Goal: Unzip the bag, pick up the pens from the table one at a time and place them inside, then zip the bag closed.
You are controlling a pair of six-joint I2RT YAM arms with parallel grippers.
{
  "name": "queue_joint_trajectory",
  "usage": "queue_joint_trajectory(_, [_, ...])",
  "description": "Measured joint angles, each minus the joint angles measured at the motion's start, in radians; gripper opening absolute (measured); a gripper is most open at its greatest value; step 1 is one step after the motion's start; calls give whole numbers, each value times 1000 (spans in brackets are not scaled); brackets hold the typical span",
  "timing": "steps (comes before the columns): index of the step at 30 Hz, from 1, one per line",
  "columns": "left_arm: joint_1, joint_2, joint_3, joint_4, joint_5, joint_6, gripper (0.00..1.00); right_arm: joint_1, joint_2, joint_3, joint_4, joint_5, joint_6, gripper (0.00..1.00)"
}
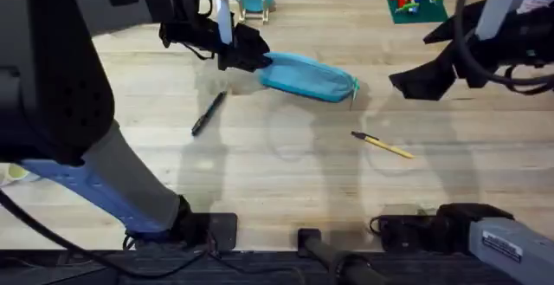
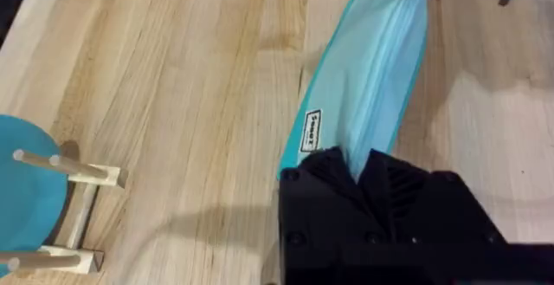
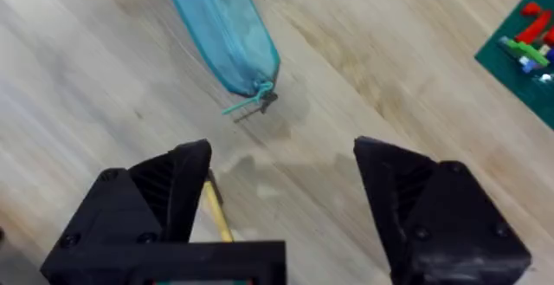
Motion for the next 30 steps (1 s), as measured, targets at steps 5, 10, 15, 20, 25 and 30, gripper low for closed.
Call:
queue_joint_trajectory(5, [0,0,0,3,0,0,43,-95,0,0,1,-111,-4,996])
queue_joint_trajectory(10, [0,0,0,3,0,0,43,-235,-29,-24,10,-231,-42,996])
queue_joint_trajectory(15, [-1,0,0,3,-1,0,43,-312,-101,-123,61,-332,-83,996])
queue_joint_trajectory(20, [-1,0,0,3,-1,0,43,-324,-133,-261,185,-369,-100,996])
queue_joint_trajectory(25, [-1,0,0,4,-1,0,43,-324,-145,-359,254,-379,-105,996])
queue_joint_trajectory(30, [-1,0,0,4,-1,0,43,-324,-145,-369,257,-383,-105,996])
